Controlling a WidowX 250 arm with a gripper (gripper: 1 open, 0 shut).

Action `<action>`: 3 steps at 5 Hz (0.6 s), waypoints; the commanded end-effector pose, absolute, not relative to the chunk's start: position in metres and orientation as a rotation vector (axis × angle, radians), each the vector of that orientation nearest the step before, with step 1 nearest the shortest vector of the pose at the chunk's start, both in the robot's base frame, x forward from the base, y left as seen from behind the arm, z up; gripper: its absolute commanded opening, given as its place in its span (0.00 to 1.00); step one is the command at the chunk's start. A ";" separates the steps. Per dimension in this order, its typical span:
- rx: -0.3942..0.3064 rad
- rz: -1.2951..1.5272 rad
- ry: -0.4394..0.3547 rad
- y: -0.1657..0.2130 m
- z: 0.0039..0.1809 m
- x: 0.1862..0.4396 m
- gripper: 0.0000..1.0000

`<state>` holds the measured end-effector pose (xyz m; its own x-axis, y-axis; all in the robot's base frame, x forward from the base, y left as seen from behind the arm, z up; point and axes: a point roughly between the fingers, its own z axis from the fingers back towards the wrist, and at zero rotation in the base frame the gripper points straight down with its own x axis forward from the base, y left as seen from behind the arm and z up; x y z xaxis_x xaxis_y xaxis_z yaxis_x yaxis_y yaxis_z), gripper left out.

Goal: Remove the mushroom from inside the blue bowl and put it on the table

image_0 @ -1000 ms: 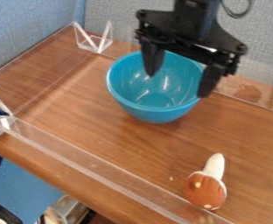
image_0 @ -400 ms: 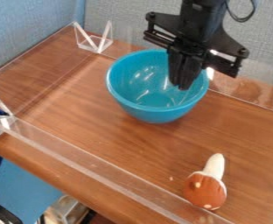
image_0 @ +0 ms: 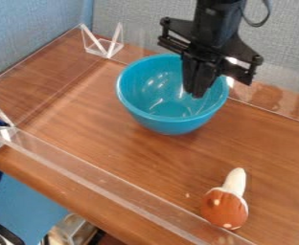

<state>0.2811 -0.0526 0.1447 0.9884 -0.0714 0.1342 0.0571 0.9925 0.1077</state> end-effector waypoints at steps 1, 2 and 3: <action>0.089 -0.058 -0.175 -0.047 0.150 0.299 0.00; 0.084 -0.048 -0.164 -0.051 0.143 0.298 1.00; 0.080 -0.039 -0.151 -0.056 0.136 0.298 0.00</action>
